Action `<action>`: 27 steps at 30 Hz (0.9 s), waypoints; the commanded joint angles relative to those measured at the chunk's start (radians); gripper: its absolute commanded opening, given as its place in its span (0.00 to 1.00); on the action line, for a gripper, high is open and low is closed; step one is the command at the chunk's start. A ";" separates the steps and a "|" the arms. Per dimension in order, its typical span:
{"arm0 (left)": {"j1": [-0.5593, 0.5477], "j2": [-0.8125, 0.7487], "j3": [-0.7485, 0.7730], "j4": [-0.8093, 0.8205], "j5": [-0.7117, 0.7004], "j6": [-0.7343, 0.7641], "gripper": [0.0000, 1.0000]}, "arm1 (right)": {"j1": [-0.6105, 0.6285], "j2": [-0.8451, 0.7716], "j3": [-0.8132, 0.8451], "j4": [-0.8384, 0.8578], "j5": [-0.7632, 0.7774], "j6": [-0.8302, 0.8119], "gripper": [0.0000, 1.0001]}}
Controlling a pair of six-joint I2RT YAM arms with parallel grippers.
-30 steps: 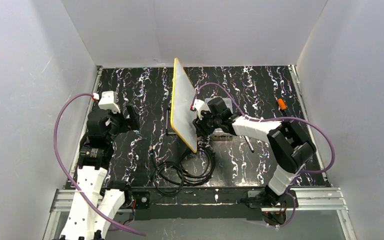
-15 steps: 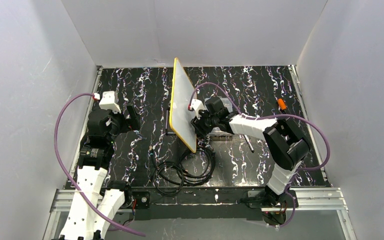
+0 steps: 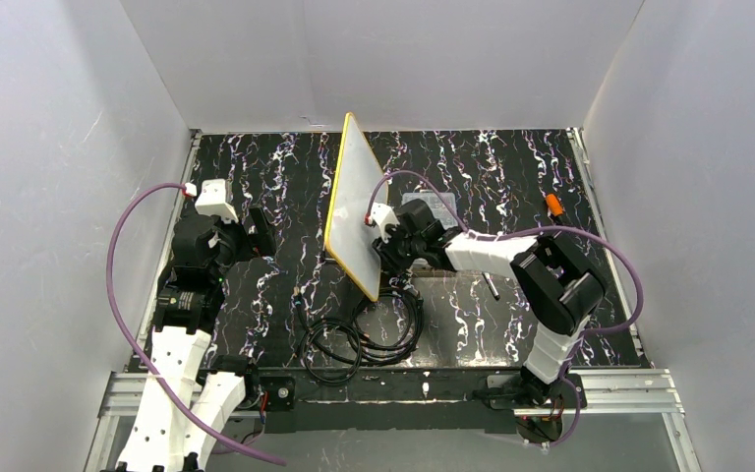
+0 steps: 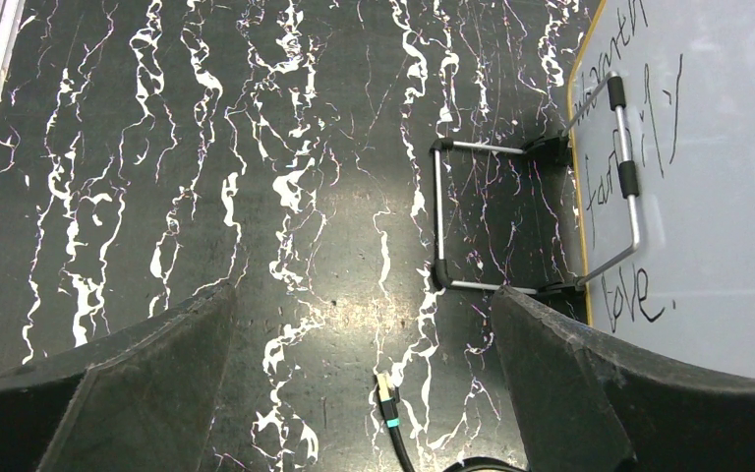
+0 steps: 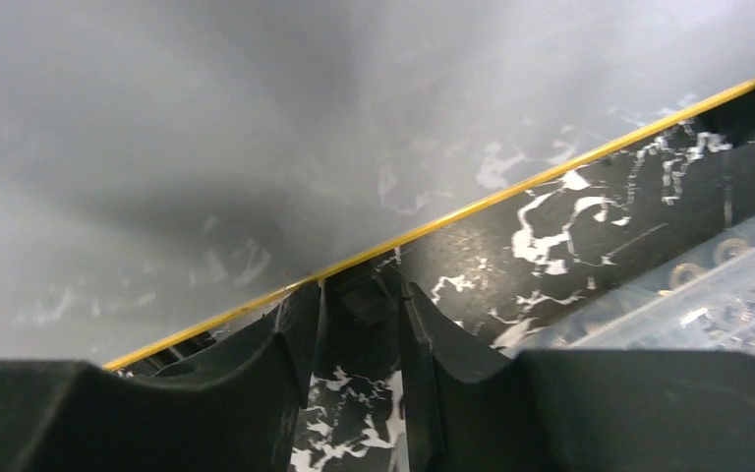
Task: Write a sentence on the whiteboard
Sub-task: Adjust the whiteboard stand at the center of the board.
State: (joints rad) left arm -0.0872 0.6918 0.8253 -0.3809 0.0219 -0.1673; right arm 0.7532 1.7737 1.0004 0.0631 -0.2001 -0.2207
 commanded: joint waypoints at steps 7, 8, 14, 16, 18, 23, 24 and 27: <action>-0.002 -0.007 -0.005 -0.001 -0.008 0.010 0.99 | 0.126 -0.031 -0.105 0.234 0.085 0.159 0.42; -0.002 -0.006 -0.005 -0.001 -0.008 0.011 0.99 | 0.139 -0.034 -0.112 0.258 0.102 0.170 0.42; -0.003 -0.010 -0.005 -0.004 -0.039 0.011 0.99 | 0.168 -0.021 -0.142 0.350 0.174 0.196 0.44; -0.002 -0.013 -0.005 -0.004 -0.043 0.011 0.99 | 0.175 -0.020 -0.155 0.380 0.188 0.206 0.45; -0.002 -0.012 -0.005 -0.006 -0.045 0.009 0.99 | 0.184 -0.017 -0.163 0.400 0.218 0.209 0.45; -0.003 -0.015 -0.005 -0.006 -0.046 0.009 0.99 | 0.194 0.010 -0.166 0.436 0.254 0.215 0.44; -0.004 -0.015 -0.005 -0.006 -0.046 0.009 0.99 | 0.198 0.015 -0.164 0.441 0.262 0.214 0.42; -0.005 -0.017 -0.005 -0.006 -0.051 0.009 0.99 | 0.215 0.026 -0.160 0.455 0.299 0.213 0.33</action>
State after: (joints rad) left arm -0.0875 0.6891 0.8257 -0.3813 -0.0139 -0.1677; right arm 0.9363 1.7802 0.8356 0.4202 0.0647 -0.0277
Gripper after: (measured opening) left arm 0.992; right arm 0.389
